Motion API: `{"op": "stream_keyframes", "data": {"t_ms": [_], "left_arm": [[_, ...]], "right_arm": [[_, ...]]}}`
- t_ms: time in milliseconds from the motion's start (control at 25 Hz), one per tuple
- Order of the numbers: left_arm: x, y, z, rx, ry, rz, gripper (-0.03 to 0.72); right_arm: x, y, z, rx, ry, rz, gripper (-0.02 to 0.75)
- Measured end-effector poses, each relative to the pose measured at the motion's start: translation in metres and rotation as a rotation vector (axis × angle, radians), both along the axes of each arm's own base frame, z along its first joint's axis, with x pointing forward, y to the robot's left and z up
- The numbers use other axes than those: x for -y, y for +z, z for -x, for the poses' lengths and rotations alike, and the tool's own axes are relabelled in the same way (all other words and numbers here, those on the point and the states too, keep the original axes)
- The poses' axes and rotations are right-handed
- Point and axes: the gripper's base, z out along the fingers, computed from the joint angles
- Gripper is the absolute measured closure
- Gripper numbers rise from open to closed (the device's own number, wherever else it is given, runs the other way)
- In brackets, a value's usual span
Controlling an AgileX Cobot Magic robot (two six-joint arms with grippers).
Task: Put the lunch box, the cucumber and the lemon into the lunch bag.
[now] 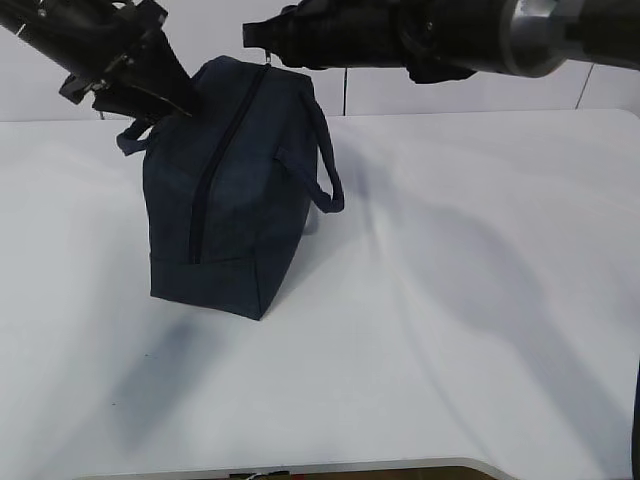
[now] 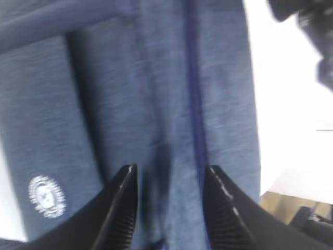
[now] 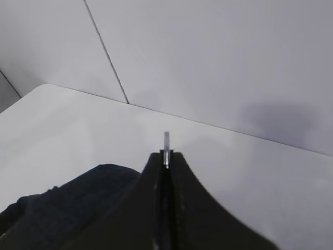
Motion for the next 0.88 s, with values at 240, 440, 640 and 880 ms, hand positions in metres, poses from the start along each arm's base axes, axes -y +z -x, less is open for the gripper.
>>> {"op": "stream_keyframes", "data": {"t_ms": [240,440,640,880], "left_arm": [[0.003,0.004,0.0,-0.002,0.004,0.046,0.384],[0.007,-0.002,-0.013,-0.003,0.0,0.076,0.383],[0.01,-0.015,-0.03,-0.005,0.0,0.087,0.405],[0.009,-0.018,-0.032,0.035,-0.039,0.05,0.676]], "right_arm": [[-0.001,0.0,0.001,-0.018,0.008,-0.019,0.733],[-0.001,0.0,0.001,-0.026,0.021,-0.024,0.733],[-0.001,0.0,0.001,-0.027,0.021,-0.026,0.733],[-0.002,0.001,0.001,-0.026,0.022,-0.027,0.733]]}}
